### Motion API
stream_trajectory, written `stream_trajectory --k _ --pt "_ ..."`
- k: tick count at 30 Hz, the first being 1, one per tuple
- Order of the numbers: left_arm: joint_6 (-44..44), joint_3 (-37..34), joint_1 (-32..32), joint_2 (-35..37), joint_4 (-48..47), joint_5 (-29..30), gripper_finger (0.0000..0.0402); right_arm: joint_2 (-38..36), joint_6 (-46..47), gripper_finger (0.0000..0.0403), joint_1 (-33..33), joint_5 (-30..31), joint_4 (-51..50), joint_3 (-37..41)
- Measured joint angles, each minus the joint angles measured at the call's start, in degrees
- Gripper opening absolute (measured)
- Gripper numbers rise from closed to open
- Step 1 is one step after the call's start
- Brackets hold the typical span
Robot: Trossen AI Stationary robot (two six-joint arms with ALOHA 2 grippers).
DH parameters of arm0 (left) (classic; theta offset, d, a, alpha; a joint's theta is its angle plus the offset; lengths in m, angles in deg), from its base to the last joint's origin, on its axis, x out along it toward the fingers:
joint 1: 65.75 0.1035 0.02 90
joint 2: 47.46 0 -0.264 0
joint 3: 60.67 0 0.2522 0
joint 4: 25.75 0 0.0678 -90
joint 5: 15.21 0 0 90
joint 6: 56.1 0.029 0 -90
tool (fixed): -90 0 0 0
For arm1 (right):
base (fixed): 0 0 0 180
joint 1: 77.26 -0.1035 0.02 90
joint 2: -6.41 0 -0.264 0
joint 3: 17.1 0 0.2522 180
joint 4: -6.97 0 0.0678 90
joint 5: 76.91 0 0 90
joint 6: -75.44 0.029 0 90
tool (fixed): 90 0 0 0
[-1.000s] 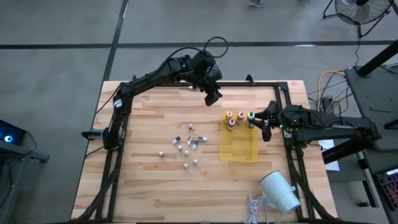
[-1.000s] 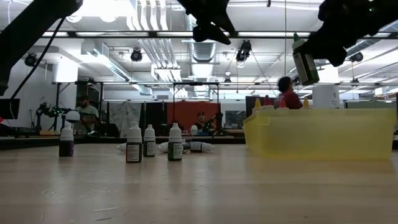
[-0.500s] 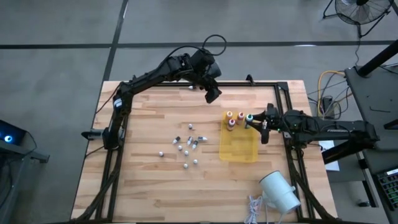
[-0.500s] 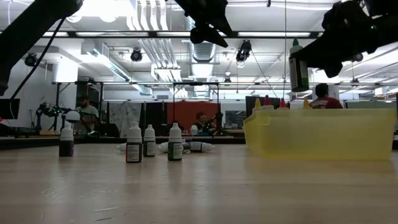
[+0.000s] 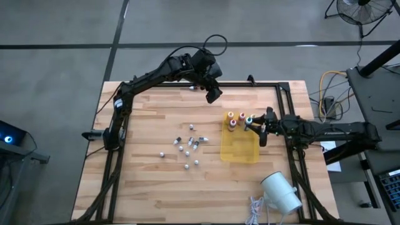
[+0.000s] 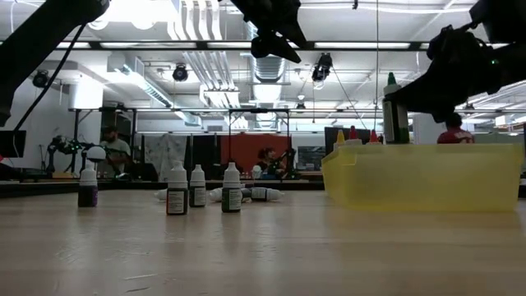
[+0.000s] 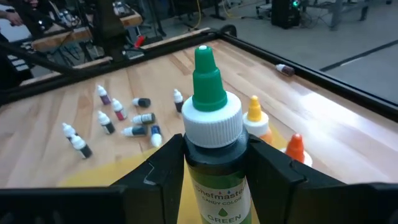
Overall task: Pick & Place food coloring
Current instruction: Put the big green food coloring bottle into the yellow bin
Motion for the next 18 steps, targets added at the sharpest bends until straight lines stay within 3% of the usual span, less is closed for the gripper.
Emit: stream_trajectory --k 6,12,18 --pt "0.15 0.00 0.11 0.01 -0.03 0.48 0.0186 0.07 -0.33 0.0137 0.00 1.07 1.87 2.96" --pt "0.18 0.00 0.13 0.01 -0.08 1.48 0.0186 0.04 0.21 0.0137 0.00 1.53 11.90 7.33" --pt "0.19 0.00 0.13 0.02 -0.16 1.73 0.0186 0.21 0.17 0.0137 0.02 2.75 11.22 7.43"
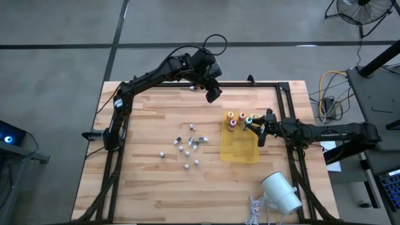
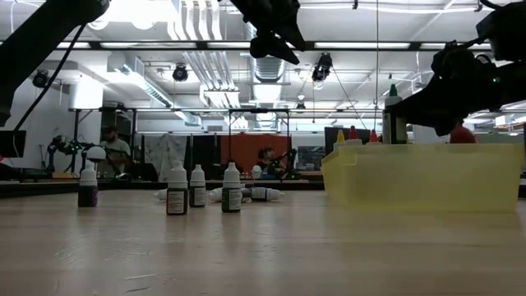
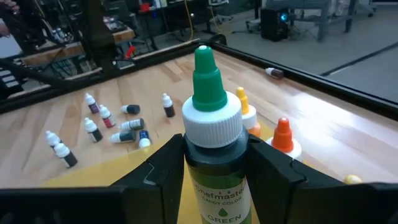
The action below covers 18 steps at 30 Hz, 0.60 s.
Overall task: Pick & Place food coloring
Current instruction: Put the big green food coloring bottle into the yellow bin
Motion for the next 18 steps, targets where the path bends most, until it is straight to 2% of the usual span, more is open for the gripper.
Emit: stream_trajectory --k 18 --pt "-0.07 0.00 0.00 0.00 0.09 -0.01 0.0186 2.04 -1.04 0.0137 0.00 -0.12 -2.06 -0.02"
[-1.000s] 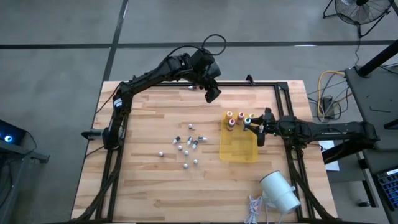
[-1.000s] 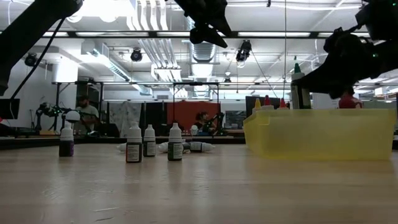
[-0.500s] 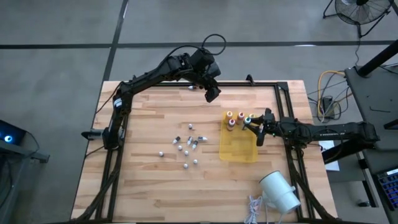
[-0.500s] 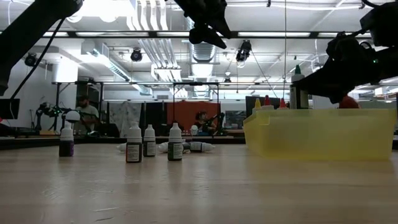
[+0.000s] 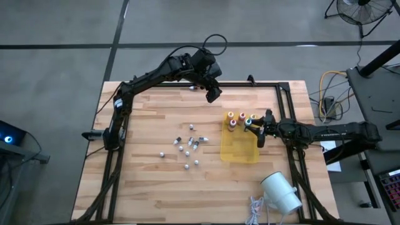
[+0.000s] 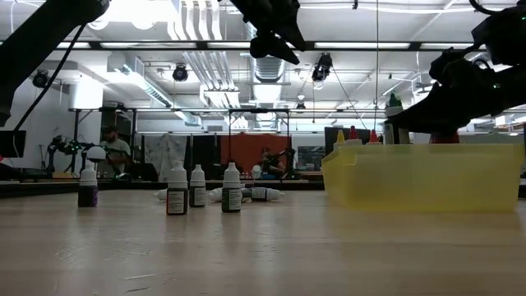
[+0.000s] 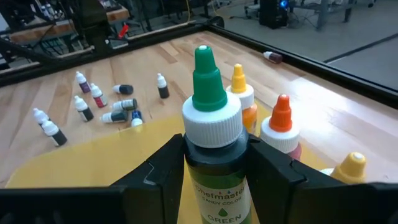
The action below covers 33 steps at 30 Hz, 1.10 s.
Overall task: Pick & Place food coloring
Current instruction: Put the big green food coloring bottle into the yellow bin
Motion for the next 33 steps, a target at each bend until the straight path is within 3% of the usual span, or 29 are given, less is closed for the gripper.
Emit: stream_trajectory --k 17,22,27,33 --pt "-0.39 0.00 -0.04 0.00 0.05 -1.67 0.0186 6.15 2.61 0.0137 -0.01 -0.65 9.34 -1.40" --pt "-0.21 0.00 -0.69 0.03 -0.11 -7.13 0.0186 6.82 1.64 0.0137 -0.02 -0.75 2.36 -7.39" --pt "1.55 0.00 -1.53 0.07 0.00 -7.61 0.0186 9.54 1.37 0.0137 -0.02 -0.75 -5.81 -13.24" --pt "1.49 0.00 -1.89 0.31 0.00 -8.42 0.0186 13.67 1.30 0.0137 -0.02 -1.83 -6.70 -17.79"
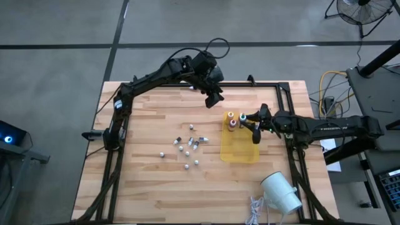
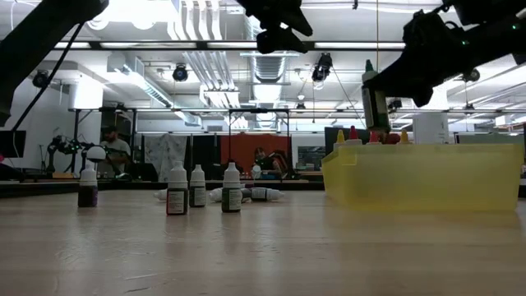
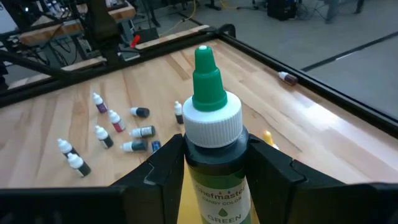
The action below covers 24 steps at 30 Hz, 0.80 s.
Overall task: Pick & Place food coloring
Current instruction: Put the big green food coloring bottle into the yellow bin
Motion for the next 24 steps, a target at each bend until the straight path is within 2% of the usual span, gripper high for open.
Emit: stream_trajectory --k 12,19,24 --pt "0.23 0.02 -0.95 0.39 -1.42 -1.35 0.0186 6.46 0.00 0.0137 0.01 -0.06 0.01 -6.26" --pt "0.50 0.02 -0.95 0.39 -0.09 -6.23 0.0186 4.08 -0.75 0.0137 0.05 0.21 0.10 -9.03" --pt "0.48 0.02 -1.03 0.39 2.96 -7.39 0.0186 1.77 -1.07 0.0137 0.04 0.31 0.04 -11.97"
